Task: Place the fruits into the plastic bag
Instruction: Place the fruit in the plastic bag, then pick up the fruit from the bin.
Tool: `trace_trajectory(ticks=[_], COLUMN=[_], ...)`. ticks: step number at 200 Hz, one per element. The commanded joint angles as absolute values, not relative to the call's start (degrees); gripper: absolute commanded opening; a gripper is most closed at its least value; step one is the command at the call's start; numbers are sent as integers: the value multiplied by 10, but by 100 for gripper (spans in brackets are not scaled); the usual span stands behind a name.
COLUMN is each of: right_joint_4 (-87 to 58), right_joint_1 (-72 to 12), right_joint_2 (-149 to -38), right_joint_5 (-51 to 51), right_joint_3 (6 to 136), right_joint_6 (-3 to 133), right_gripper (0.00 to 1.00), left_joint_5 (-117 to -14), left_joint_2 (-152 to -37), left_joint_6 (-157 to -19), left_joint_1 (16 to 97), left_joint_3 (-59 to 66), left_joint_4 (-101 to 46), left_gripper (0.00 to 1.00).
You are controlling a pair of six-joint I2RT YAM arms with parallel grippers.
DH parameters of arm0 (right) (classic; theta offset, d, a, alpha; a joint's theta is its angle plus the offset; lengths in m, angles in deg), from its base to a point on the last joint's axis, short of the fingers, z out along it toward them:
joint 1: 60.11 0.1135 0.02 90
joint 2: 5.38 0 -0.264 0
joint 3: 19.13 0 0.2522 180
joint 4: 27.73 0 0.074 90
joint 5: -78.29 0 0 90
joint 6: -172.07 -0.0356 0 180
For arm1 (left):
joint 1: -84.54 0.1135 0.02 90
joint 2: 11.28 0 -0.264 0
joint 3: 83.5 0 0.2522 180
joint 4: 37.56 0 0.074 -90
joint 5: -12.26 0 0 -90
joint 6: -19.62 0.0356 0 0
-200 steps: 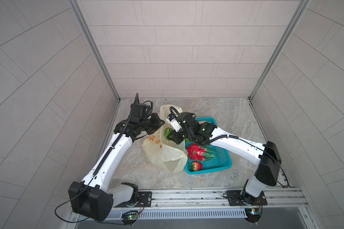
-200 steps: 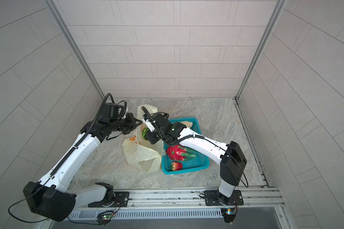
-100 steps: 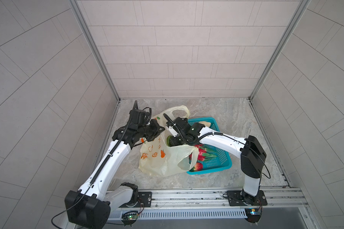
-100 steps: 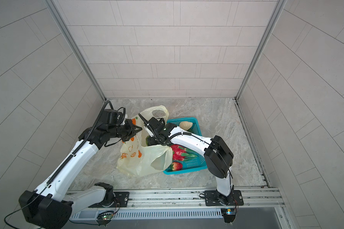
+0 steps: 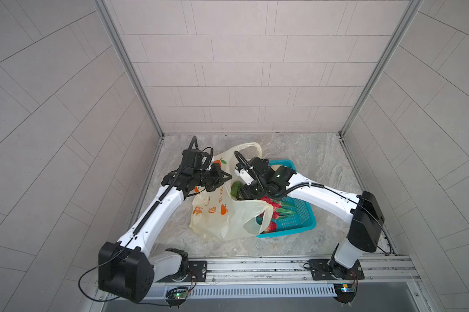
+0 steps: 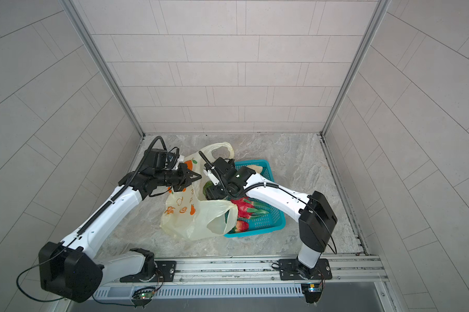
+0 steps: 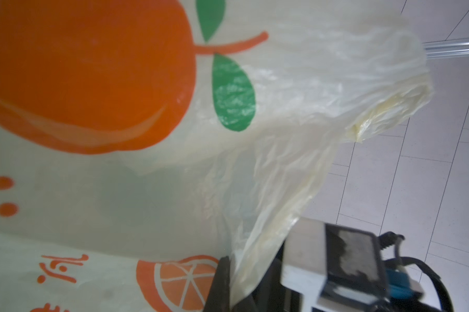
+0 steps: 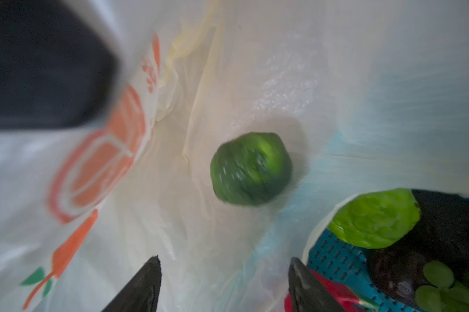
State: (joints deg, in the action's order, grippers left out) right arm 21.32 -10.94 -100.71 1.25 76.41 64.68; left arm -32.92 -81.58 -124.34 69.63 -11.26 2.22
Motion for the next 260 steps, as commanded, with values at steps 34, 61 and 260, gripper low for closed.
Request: trace_trajectory(ticks=[34,61,260], right_joint_4=[160,160,-4], right_joint_1=[-109,-133,-424], right_joint_2=[-978,-934,-1003], right_joint_5=[26,-4,91], right_joint_3=[732,723,608], right_joint_6=[636,639,321], right_gripper=[71,71,78], left_joint_5=[-283,-293,-279], left_joint_2=[-823,-809,-770], left_joint_6=[-1212,-1202,-1210], left_joint_1=[696,696,697], left_joint_3=[-121,-133,-210], left_joint_4=[-5,-14,-167], left_gripper=[0,0,0])
